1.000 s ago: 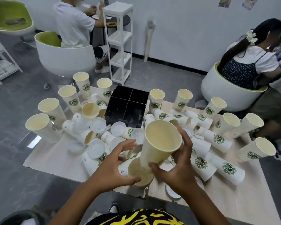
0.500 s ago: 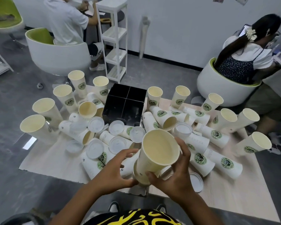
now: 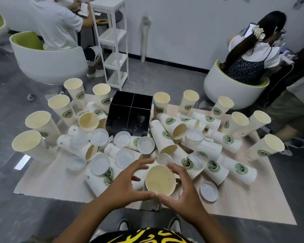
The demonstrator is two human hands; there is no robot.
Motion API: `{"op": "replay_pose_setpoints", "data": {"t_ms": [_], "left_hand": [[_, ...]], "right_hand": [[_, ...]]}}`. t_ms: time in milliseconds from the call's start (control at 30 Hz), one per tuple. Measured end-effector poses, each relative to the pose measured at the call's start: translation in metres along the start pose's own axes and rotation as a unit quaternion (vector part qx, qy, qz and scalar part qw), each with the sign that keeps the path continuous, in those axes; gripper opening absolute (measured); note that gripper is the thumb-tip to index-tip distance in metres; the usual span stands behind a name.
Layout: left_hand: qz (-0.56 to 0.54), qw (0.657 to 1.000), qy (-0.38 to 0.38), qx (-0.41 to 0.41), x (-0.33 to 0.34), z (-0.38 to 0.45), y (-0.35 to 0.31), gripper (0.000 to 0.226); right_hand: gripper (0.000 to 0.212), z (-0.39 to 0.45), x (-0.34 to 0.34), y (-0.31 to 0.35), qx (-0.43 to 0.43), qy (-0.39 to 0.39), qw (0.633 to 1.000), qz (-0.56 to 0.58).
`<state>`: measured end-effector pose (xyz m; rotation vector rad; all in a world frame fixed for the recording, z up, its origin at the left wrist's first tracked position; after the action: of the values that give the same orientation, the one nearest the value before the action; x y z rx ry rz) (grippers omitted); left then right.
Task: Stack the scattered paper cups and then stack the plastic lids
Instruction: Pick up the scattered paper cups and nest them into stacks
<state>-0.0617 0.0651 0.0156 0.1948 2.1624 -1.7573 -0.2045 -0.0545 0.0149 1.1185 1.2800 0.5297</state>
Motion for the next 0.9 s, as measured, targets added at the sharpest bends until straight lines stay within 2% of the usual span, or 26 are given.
{"op": "replay_pose_setpoints", "data": {"t_ms": [100, 300, 600, 900], "left_hand": [[0.001, 1.0, 0.013, 0.002, 0.005, 0.006, 0.005, 0.082], [-0.005, 0.999, 0.035, -0.004, 0.009, 0.009, 0.019, 0.079], [-0.013, 0.999, 0.045, 0.004, 0.008, 0.01, 0.021, 0.082], [-0.037, 0.998, -0.041, -0.001, -0.029, 0.033, 0.016, 0.066]], "right_hand": [[0.078, -0.001, 0.001, -0.002, 0.014, -0.008, 1.0, -0.003], [0.077, -0.002, 0.007, -0.01, 0.028, -0.011, 1.0, 0.01], [0.094, -0.009, 0.015, -0.03, 0.075, -0.009, 0.994, 0.079], [0.066, 0.003, -0.043, -0.061, 0.07, -0.104, 0.983, 0.135]]}}
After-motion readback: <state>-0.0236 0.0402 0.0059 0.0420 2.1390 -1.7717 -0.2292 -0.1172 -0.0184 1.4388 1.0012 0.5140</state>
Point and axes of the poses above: each hand's wrist, its own z-axis towards the middle knuckle, its own x-axis out of the palm, y = z × x, the point moved 9 cm from there along z, towards the middle knuckle, and after that the axes turned 15 degrees about y, right-handed, at the moved point
